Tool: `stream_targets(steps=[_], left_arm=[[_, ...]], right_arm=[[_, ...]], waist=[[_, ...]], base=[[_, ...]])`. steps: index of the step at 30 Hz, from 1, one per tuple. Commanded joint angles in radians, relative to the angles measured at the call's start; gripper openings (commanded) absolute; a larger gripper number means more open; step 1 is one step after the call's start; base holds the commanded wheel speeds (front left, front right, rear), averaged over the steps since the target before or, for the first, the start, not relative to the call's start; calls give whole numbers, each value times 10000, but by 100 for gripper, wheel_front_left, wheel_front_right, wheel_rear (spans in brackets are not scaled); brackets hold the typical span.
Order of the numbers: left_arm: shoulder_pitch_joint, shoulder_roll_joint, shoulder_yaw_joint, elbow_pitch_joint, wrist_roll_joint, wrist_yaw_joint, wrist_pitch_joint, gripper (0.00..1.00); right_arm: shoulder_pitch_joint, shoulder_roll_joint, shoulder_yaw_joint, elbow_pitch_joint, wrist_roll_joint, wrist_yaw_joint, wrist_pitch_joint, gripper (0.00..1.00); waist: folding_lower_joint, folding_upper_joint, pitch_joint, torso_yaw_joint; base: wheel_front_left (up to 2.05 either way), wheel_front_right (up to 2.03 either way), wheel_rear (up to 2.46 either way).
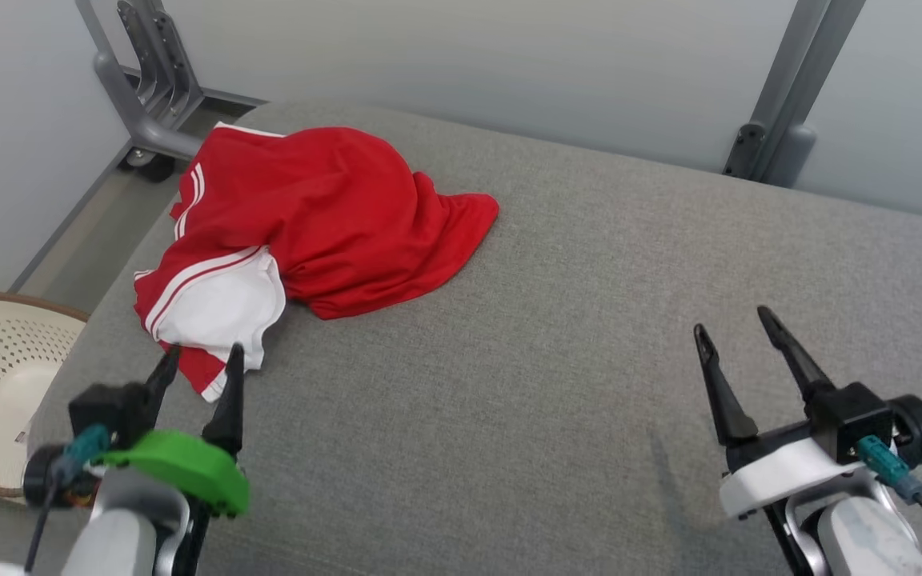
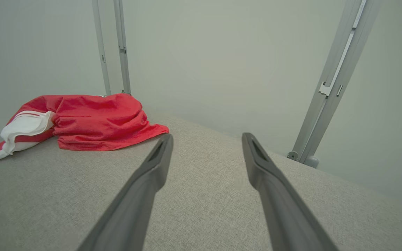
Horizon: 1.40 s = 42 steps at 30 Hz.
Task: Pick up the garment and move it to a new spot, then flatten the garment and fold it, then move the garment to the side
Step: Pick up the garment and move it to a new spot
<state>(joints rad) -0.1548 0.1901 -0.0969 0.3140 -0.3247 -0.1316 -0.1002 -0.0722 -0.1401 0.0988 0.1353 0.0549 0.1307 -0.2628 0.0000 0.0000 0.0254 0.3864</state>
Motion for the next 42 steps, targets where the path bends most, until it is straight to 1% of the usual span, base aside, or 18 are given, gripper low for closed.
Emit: stream_targets(steps=[1,4,8,12,15,18,20,22,23,24,26,29,31,33,37,39,42], left_arm=[[-714,180,-315,-17,-249,20,398,100],[-2050,571,-1228,63,-806,20,1326,100],[-3749,1087,-2308,372,-1586,19,2316,100],[-4989,1592,-3126,862,-2196,19,2942,100],[-5634,2145,-3683,1373,-2466,21,3288,100],[-6040,2499,-3891,2086,-2749,21,3616,100],[-6194,2712,-3900,2700,-2650,42,3828,100],[-6246,2724,-3811,3177,-2818,58,3985,100],[-6280,2778,-3813,3297,-2812,56,3970,46],[-6305,2864,-3903,3344,-2703,46,3844,1],[-6081,2850,-4063,3301,-2788,10,3678,0],[-5743,3041,-4261,2836,-2994,-22,3485,0],[-5500,3310,-4376,2280,-3227,-32,3447,0],[-5318,3705,-4413,1575,-3514,-30,3620,0],[-5127,4748,-4270,-644,-4046,1,4139,0],[-5079,5049,-3952,-1881,-4337,75,4254,0],[-4933,5374,-3454,-3587,-4883,359,4528,0]], right_arm=[[-316,-184,-47,-107,-46,1,-31,100],[-870,-472,29,-274,-43,1,-31,100],[-1607,-655,195,-427,11,1,-31,100],[-2138,-571,349,-464,65,1,-31,100],[-2427,-425,455,-463,142,1,-31,100],[-2599,-292,511,-444,189,1,-31,100],[-2683,-178,521,-417,229,1,-31,100],[-2691,-76,510,-403,251,1,-31,100],[-2651,-43,491,-385,251,1,-31,100],[-2599,4,476,-372,263,1,-33,100],[-2434,102,448,-312,260,1,-31,100],[-2211,204,314,-274,315,1,-31,100],[-2034,269,256,-232,345,1,-31,100],[-1846,304,182,-206,334,1,-31,100],[-1500,399,20,-188,361,1,-31,100],[-1378,452,-9,-187,381,1,-33,100],[-1252,545,11,-162,414,1,-31,100]], waist=[[0,0,1732,-1154],[0,0,2736,-1572],[0,0,3920,-2115],[0,0,4619,-2610],[0,0,4950,-3014],[0,0,5135,-3313],[0,0,5177,-3493],[0,0,5142,-3629],[0,0,5097,-3678],[0,0,5033,-3719],[0,0,4841,-3774],[0,0,4493,-3753],[0,0,4200,-3706],[0,0,3909,-3640],[0,0,3293,-3481],[0,0,3020,-3475],[0,0,2621,-3611]], base=[[0,0,0],[0,0,0],[0,0,0],[0,0,0],[0,0,0],[0,0,0],[0,0,0],[0,0,0],[0,0,0],[0,0,0],[0,0,0],[0,0,0],[0,0,0],[0,0,0],[0,0,0],[0,0,0],[0,0,0]])
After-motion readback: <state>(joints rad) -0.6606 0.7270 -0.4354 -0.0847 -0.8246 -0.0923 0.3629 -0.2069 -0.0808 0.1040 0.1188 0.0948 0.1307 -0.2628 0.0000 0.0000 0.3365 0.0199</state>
